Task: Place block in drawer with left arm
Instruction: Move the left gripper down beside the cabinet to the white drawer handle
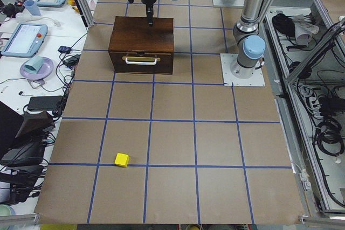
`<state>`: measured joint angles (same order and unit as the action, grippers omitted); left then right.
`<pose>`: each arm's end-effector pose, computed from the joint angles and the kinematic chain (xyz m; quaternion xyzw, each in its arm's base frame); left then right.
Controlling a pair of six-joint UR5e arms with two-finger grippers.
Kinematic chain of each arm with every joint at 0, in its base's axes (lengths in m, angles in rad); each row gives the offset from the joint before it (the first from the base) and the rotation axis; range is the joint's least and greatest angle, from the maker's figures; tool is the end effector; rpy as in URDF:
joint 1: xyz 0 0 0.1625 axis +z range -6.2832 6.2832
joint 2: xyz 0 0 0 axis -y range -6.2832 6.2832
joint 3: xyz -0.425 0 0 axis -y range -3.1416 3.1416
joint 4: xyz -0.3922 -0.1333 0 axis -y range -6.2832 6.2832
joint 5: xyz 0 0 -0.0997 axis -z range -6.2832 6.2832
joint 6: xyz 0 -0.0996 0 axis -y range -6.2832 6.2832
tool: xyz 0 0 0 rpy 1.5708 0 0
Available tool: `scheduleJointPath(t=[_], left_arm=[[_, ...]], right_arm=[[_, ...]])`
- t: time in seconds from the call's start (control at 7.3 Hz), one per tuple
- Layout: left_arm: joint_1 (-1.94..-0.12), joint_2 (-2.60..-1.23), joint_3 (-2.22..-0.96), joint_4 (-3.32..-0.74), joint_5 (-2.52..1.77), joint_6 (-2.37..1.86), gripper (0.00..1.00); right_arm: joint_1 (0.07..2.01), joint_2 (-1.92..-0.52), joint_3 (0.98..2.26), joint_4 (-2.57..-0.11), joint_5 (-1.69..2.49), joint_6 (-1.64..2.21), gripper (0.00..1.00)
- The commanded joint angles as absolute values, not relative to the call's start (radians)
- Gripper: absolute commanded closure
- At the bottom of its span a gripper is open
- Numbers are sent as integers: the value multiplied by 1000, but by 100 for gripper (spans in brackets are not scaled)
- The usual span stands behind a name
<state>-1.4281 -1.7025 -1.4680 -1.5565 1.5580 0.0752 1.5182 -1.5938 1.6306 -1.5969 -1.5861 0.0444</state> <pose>-0.0555 -0.5597 0.4714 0.0338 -0.9994 -0.0066 0.0072 0.1063 -0.4871 0.4723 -0.0484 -0.9988 -0.0054 0.0076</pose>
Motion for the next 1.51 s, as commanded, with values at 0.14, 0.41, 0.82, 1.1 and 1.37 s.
scheduleJointPath(t=[0.14, 0.41, 0.82, 1.1, 1.37], left_arm=[[-1303, -1710, -1448, -1555, 1552, 250, 0], [-1254, -1742, -1445, -1530, 1529, 312, 0], [-1108, -1836, -1393, -1514, 1422, 472, 0], [-1088, -1896, -1387, -1435, 1399, 537, 0], [-1086, -1942, -1391, -1433, 1344, 577, 0]], right_arm=[[1519, -1594, 1631, -1597, -1586, 44, 0], [1519, -1594, 1631, -1597, -1586, 44, 0], [1519, -1594, 1631, -1597, -1586, 44, 0], [1519, -1594, 1631, -1597, -1586, 44, 0], [1519, -1594, 1631, -1597, -1586, 44, 0]])
